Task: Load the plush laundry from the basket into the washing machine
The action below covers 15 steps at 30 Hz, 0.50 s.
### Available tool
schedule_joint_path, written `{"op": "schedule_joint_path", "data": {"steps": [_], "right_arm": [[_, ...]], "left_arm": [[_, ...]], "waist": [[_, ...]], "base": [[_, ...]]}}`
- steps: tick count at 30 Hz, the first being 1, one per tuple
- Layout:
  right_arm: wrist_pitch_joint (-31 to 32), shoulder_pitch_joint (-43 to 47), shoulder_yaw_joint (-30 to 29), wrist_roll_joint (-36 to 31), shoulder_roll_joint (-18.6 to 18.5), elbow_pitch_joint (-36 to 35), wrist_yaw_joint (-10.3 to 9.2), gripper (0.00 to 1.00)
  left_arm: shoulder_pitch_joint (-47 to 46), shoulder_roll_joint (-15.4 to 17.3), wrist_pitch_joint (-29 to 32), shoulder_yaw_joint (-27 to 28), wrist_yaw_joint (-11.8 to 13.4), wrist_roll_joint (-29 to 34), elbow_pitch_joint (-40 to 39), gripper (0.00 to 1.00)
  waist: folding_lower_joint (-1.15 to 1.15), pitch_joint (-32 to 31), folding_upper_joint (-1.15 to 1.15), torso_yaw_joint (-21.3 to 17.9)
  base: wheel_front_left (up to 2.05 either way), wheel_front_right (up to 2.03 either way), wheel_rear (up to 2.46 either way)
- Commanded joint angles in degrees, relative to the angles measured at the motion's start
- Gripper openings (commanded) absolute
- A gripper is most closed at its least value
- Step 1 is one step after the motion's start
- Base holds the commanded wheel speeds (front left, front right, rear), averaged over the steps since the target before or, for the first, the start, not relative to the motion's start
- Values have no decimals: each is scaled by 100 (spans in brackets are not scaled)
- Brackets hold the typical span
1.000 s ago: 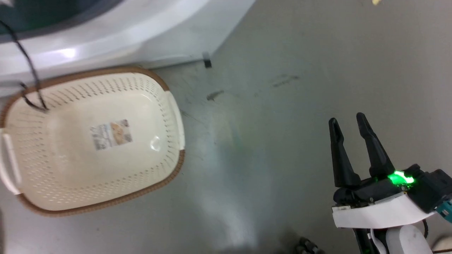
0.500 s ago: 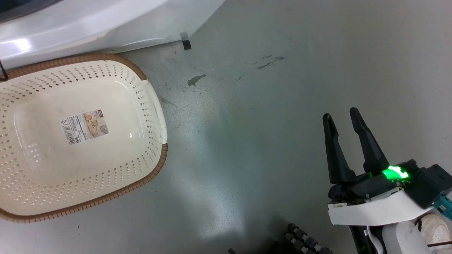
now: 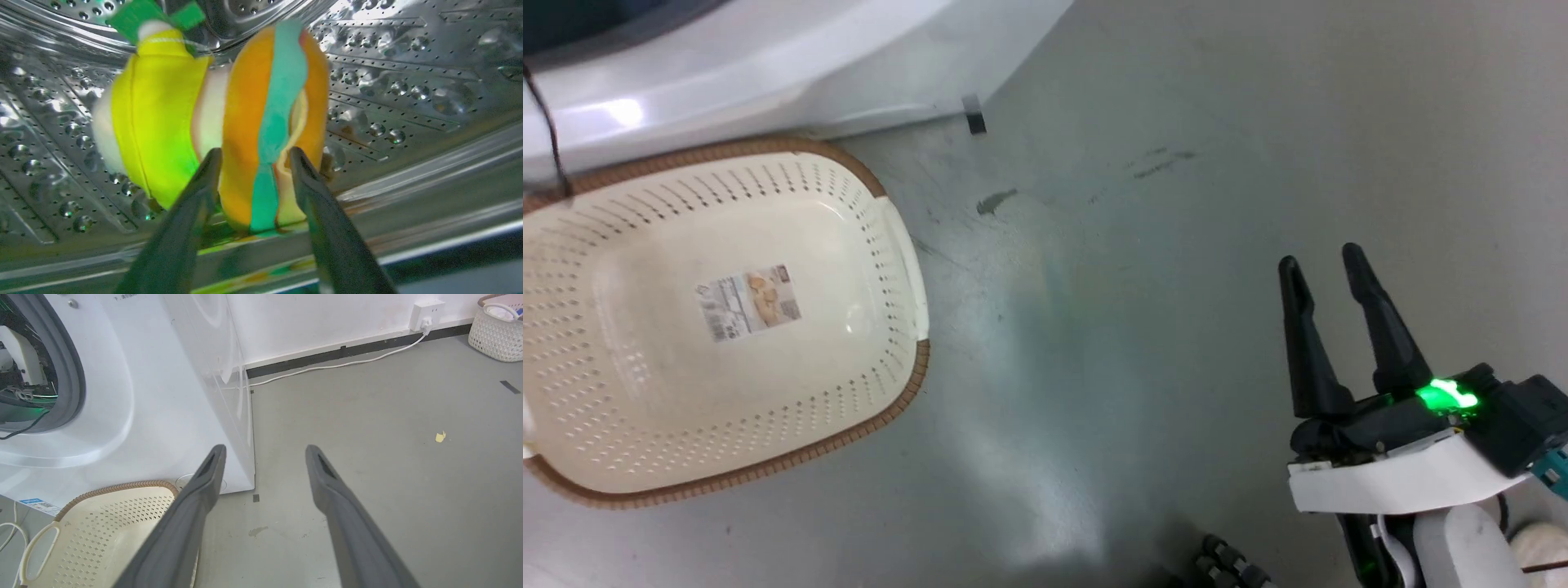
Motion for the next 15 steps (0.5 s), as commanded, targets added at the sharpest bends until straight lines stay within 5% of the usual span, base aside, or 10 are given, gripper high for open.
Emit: {"op": "schedule_joint_path", "data": {"steps": [1, 15], "right_arm": [[-25, -80, -51, -61, -4, 19, 3, 100], [-25, 214, -494, -852, -4, 172, 3, 100]], "left_arm": [[117, -50, -104, -10, -16, -48, 65, 100], [1503, -777, -1891, -159, -105, -518, 261, 100]], "waist": [[-1, -161, 0, 78], [-1, -1939, 0, 795]], "base": [[0, 0, 0], [0, 0, 0]]}}
